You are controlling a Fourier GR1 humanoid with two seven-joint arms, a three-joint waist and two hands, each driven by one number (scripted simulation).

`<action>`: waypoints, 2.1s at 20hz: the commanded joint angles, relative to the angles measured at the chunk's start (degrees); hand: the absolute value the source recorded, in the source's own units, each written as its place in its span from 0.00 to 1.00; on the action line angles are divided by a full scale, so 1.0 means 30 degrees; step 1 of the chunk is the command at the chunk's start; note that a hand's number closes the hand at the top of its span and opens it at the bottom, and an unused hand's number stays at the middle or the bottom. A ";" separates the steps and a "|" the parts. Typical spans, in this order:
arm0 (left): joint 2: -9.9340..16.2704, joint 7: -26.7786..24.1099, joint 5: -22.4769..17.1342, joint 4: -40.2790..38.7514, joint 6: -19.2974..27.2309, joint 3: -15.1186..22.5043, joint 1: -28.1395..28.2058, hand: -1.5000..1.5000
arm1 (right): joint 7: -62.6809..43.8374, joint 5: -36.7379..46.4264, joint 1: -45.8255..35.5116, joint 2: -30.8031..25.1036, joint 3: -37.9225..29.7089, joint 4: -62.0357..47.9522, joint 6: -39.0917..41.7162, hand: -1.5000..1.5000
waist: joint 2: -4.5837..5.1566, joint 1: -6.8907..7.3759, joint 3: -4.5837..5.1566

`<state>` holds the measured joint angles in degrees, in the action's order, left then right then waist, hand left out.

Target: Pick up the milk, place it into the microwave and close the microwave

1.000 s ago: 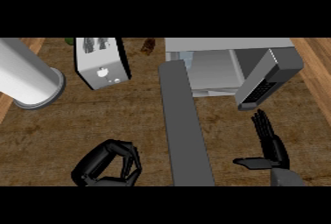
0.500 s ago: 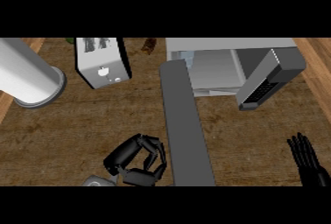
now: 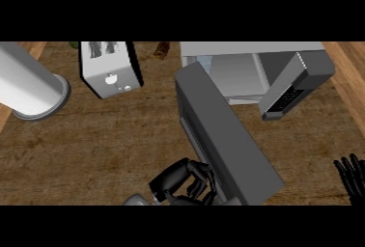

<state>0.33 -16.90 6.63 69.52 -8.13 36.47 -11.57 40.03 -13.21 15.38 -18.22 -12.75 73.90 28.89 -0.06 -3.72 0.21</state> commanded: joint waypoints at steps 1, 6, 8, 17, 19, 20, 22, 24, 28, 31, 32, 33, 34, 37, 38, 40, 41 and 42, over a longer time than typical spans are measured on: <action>-0.0105 0.0372 -0.1912 -0.1074 0.2884 0.3284 -0.1211 1.00 | -0.0128 -0.1563 0.0521 -0.0698 0.0425 0.2497 0.2756 0.00 | 0.0090 -0.0327 0.0021; -0.0100 0.1194 -0.3771 -0.1754 0.5788 0.5577 -0.3079 1.00 | -0.1850 -0.2841 0.1399 -0.0849 0.1357 0.5593 0.2817 0.00 | 0.0138 -0.0855 0.0037; -0.0095 0.2323 -0.4572 -0.1200 0.6913 0.6250 -0.4086 1.00 | -0.2082 -0.2957 0.1438 -0.0689 0.2011 0.6208 0.2945 0.00 | 0.0142 -0.1204 0.0021; -0.0088 0.2021 -0.7163 -0.1992 1.1350 0.7123 -0.7196 1.00 | -0.5152 -0.4730 0.0870 -0.1589 0.2559 0.9390 0.2214 0.00 | 0.0410 -0.1912 0.0060; -0.0091 0.1836 -0.7850 -0.2275 1.2271 0.6745 -0.7873 1.00 | -0.5414 -0.5046 0.0986 -0.1573 0.2683 0.9598 0.2236 0.00 | 0.0447 -0.2008 0.0045; -0.0092 0.1477 -0.8039 -0.2195 1.2698 0.6949 -0.7705 1.00 | -0.5753 -0.4913 0.0628 -0.1701 0.2912 1.0123 0.2102 0.00 | 0.0505 -0.2158 0.0086; -0.0096 0.1504 -0.8867 -0.2680 1.3054 0.6242 -0.8743 1.00 | -0.5997 -0.5454 0.0644 -0.1855 0.2789 1.0213 0.2184 0.00 | 0.0606 -0.2364 0.0069; -0.0099 0.1537 -0.9287 -0.3072 1.3803 0.6036 -0.9457 1.00 | -0.6372 -0.5678 0.0798 -0.1851 0.2997 1.0787 0.2052 0.00 | 0.0613 -0.2611 0.0073; -0.0104 0.1051 -1.0382 -0.4288 1.4463 0.5443 -1.0833 1.00 | -0.6935 -0.5800 0.0868 -0.1956 0.2936 1.1002 0.1622 0.00 | 0.0791 -0.2826 0.0042; -0.0108 0.0950 -1.1038 -0.5096 1.4813 0.5081 -1.2045 1.00 | -0.7423 -0.6487 0.0869 -0.2349 0.2813 1.1412 0.1721 0.00 | 0.0851 -0.3117 0.0033; -0.0108 0.1089 -1.1508 -0.5345 1.4775 0.4952 -1.2352 1.00 | -0.7473 -0.6621 0.0556 -0.2406 0.2746 1.1252 0.1712 0.00 | 0.0923 -0.3021 0.0011; -0.0109 0.0643 -1.1687 -0.5641 1.4860 0.4819 -1.2419 1.00 | -0.7680 -0.6880 0.0625 -0.2400 0.2747 1.1627 0.1538 0.00 | 0.0925 -0.3068 0.0035; -0.0111 0.0666 -1.1973 -0.5764 1.4952 0.4723 -1.2776 1.00 | -0.7871 -0.6722 0.0787 -0.2146 0.3179 1.1878 0.1363 0.00 | 0.0936 -0.3239 0.0036; -0.0111 0.0597 -1.2760 -0.6542 1.5014 0.4598 -1.3397 1.00 | -0.8179 -0.7061 0.0540 -0.2787 0.2720 1.2137 0.1478 0.00 | 0.1060 -0.3604 0.0018; -0.0111 0.0477 -1.3250 -0.6653 1.4861 0.4380 -1.3471 1.00 | -0.8452 -0.7421 0.0649 -0.2841 0.2673 1.2248 0.1333 0.00 | 0.1053 -0.3514 0.0030; -0.0111 0.0179 -1.3792 -0.7264 1.4644 0.3868 -1.4112 1.00 | -0.8616 -0.7435 0.0573 -0.2741 0.2830 1.2218 0.1187 0.00 | 0.1105 -0.3364 0.0013; -0.0111 0.0004 -1.4050 -0.7445 1.4521 0.3730 -1.4255 1.00 | -0.8715 -0.7464 0.0606 -0.2763 0.2818 1.2282 0.1103 0.00 | 0.1193 -0.3600 0.0021; -0.0111 -0.0271 -1.4211 -0.7739 1.4457 0.3645 -1.4436 1.00 | -0.8697 -0.7737 0.0325 -0.2946 0.2388 1.2113 0.1031 0.00 | 0.1206 -0.3465 0.0005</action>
<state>-0.02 -15.64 -33.52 48.97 35.45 49.77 -51.90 14.88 -35.09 16.96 -26.33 -4.56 110.07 32.64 3.32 -13.93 0.26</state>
